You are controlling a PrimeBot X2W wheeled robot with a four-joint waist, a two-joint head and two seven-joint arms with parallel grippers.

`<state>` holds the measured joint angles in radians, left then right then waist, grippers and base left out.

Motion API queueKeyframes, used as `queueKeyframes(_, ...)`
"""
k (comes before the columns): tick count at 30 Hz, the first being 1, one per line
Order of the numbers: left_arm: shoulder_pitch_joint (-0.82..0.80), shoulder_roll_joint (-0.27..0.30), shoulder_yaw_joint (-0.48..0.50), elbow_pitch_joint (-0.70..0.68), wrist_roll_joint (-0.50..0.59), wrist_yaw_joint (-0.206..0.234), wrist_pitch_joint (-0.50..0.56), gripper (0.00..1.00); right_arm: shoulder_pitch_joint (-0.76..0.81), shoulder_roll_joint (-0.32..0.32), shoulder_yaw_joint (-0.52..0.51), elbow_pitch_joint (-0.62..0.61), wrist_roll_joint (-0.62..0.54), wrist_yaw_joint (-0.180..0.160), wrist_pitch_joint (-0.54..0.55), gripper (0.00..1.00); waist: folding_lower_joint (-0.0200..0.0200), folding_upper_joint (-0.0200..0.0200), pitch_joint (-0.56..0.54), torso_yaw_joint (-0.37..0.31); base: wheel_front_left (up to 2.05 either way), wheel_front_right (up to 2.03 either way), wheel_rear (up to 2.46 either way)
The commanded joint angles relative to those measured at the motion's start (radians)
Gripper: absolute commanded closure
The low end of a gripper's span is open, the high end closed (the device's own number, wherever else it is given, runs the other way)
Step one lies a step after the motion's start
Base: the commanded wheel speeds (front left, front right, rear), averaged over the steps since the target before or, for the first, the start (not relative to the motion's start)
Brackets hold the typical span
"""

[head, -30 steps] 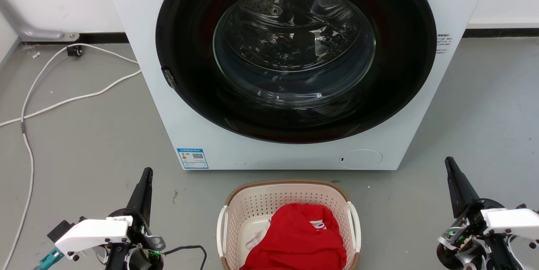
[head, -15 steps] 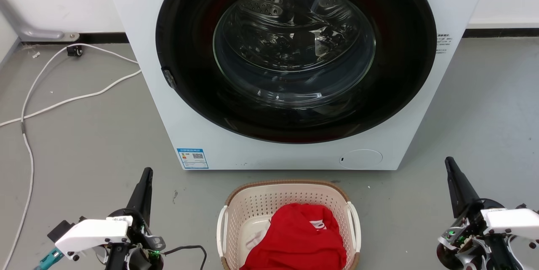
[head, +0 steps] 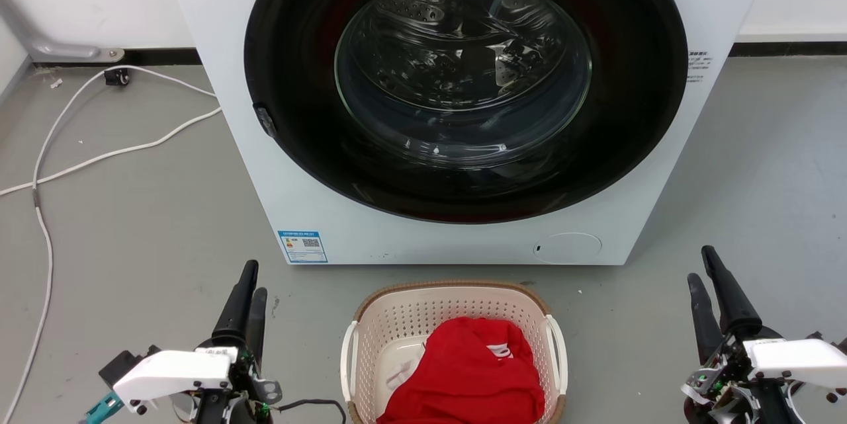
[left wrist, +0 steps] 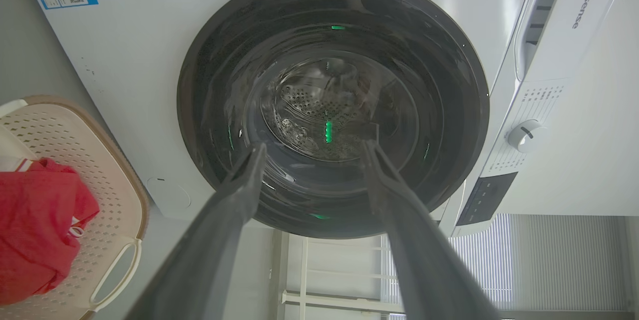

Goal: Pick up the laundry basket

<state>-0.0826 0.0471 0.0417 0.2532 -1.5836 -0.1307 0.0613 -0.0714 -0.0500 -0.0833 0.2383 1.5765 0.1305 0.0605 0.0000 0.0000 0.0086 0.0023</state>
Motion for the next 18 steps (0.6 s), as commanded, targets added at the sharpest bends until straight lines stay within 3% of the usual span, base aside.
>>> queueKeyframes(1,-0.031,0.003,-0.009,-0.023,0.014,0.0,-0.01,0.0,-0.008,-0.008,0.006,-0.026,-0.017,0.0,-0.009,0.0,0.0,0.0,0.001,0.0,0.0,0.0,0.0)
queueKeyframes(6,-0.04,0.003,-0.017,-0.043,0.098,0.0,-0.033,0.0,-0.006,-0.016,0.008,-0.046,-0.115,0.0,-0.032,0.0,0.0,0.0,0.006,0.0,0.0,0.0,0.0)
queueKeyframes(18,-0.042,0.003,-0.044,-0.093,0.379,0.0,-0.082,0.0,0.0,-0.011,0.013,-0.088,-0.484,0.0,-0.082,0.0,0.0,0.0,0.009,0.004,0.0,0.0,0.0)
